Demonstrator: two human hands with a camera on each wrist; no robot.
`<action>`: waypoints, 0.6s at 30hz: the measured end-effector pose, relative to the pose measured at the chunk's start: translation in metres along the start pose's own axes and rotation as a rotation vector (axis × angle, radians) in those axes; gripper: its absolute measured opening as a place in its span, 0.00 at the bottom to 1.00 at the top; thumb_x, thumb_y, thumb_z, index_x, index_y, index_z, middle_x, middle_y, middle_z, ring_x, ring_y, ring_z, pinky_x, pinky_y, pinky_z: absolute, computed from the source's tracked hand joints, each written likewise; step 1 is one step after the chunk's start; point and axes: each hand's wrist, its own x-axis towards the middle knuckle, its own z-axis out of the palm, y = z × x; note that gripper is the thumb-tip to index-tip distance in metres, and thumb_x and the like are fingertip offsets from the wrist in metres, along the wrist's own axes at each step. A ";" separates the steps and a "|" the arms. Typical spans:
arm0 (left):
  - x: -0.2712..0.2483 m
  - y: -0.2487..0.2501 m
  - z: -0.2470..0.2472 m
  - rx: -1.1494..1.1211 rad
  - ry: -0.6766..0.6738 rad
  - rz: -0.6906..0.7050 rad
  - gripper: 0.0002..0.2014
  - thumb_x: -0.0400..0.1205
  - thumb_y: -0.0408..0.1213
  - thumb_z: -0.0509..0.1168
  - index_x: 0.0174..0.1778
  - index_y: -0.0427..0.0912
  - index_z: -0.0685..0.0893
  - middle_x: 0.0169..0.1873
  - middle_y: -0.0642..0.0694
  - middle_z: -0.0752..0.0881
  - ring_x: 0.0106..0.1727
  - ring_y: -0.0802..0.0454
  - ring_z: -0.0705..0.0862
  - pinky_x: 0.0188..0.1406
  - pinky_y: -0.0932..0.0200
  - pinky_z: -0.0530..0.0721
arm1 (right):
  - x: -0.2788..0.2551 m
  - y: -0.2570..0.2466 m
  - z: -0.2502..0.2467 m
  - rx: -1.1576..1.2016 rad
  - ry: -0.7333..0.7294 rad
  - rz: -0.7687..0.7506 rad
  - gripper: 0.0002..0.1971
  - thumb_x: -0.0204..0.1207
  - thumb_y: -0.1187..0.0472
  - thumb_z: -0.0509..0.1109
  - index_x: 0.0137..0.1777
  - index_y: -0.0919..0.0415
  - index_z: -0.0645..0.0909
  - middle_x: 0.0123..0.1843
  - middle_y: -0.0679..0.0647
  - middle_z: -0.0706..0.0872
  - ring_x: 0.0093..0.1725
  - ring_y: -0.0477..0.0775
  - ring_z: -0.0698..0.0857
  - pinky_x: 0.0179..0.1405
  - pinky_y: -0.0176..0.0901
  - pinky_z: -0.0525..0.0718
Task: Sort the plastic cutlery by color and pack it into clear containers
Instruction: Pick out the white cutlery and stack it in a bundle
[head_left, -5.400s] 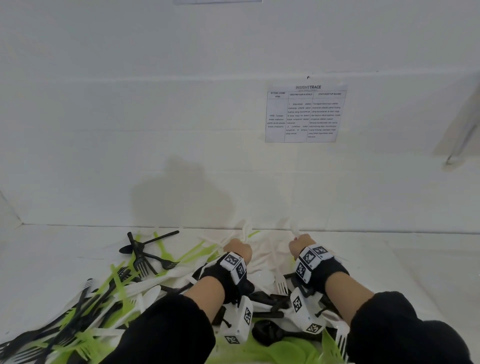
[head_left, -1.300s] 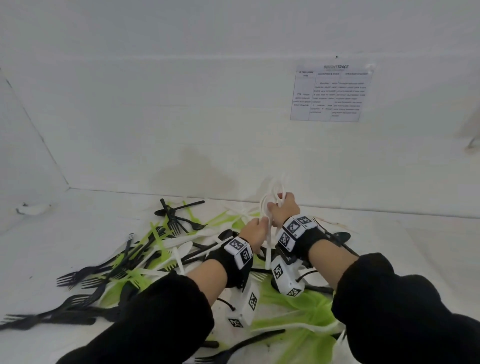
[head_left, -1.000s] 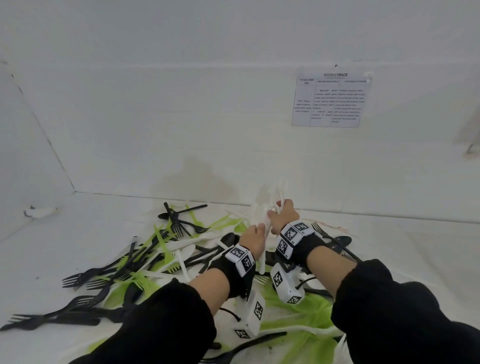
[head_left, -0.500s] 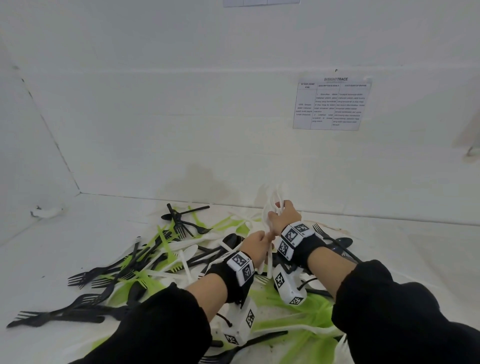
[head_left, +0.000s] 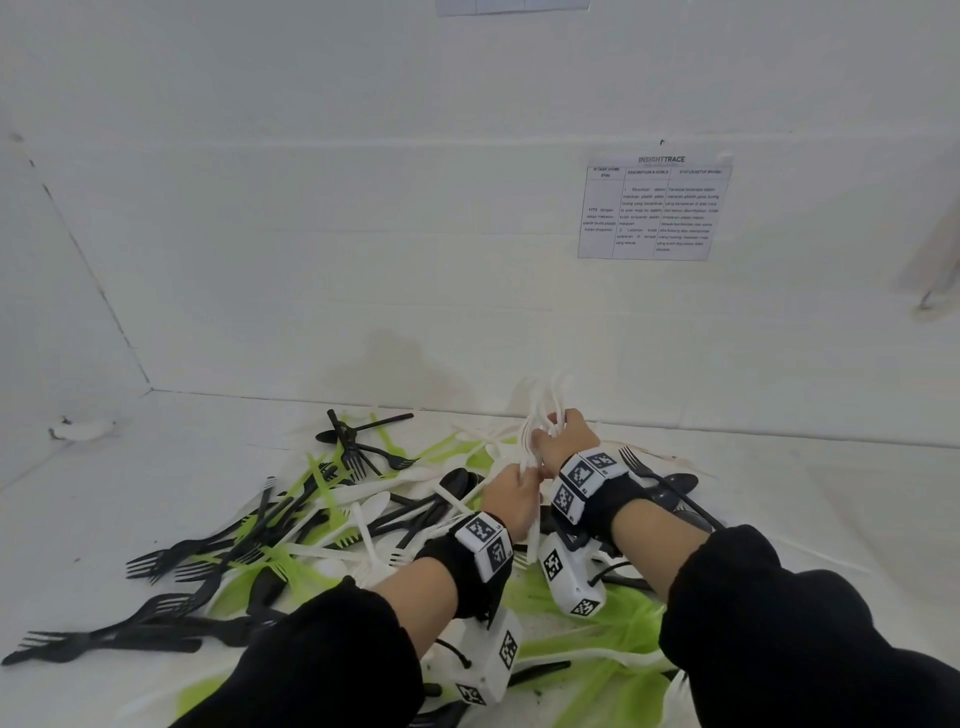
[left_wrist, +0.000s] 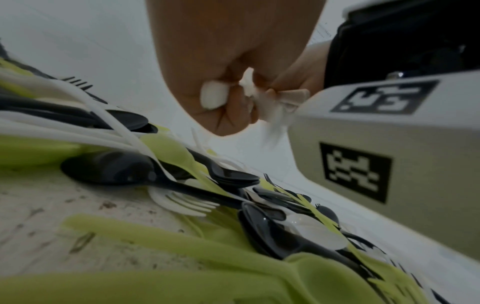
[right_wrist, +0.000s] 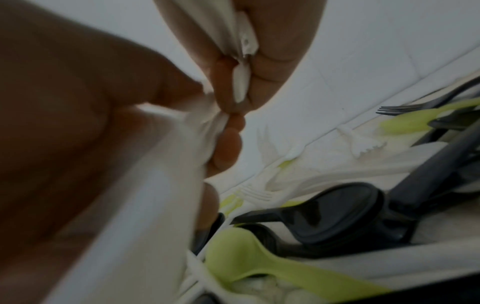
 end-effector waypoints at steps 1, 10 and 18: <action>0.000 -0.001 0.001 0.004 0.010 -0.011 0.14 0.87 0.42 0.49 0.40 0.39 0.73 0.46 0.38 0.80 0.50 0.44 0.76 0.46 0.56 0.69 | 0.000 0.000 0.001 -0.012 0.000 -0.006 0.15 0.76 0.62 0.63 0.62 0.64 0.73 0.57 0.64 0.82 0.43 0.59 0.80 0.47 0.48 0.82; 0.000 -0.001 0.006 0.030 0.071 -0.010 0.18 0.87 0.39 0.49 0.29 0.43 0.63 0.32 0.46 0.71 0.46 0.44 0.73 0.42 0.57 0.65 | 0.000 0.003 0.003 0.019 -0.012 -0.032 0.13 0.75 0.63 0.65 0.60 0.62 0.76 0.46 0.58 0.80 0.28 0.54 0.77 0.28 0.42 0.79; 0.004 -0.005 0.004 0.022 0.119 -0.069 0.18 0.87 0.38 0.49 0.30 0.44 0.63 0.46 0.31 0.78 0.54 0.38 0.78 0.51 0.52 0.71 | 0.000 0.006 0.004 0.158 0.026 0.066 0.09 0.80 0.68 0.57 0.59 0.62 0.69 0.53 0.68 0.82 0.32 0.63 0.84 0.36 0.56 0.88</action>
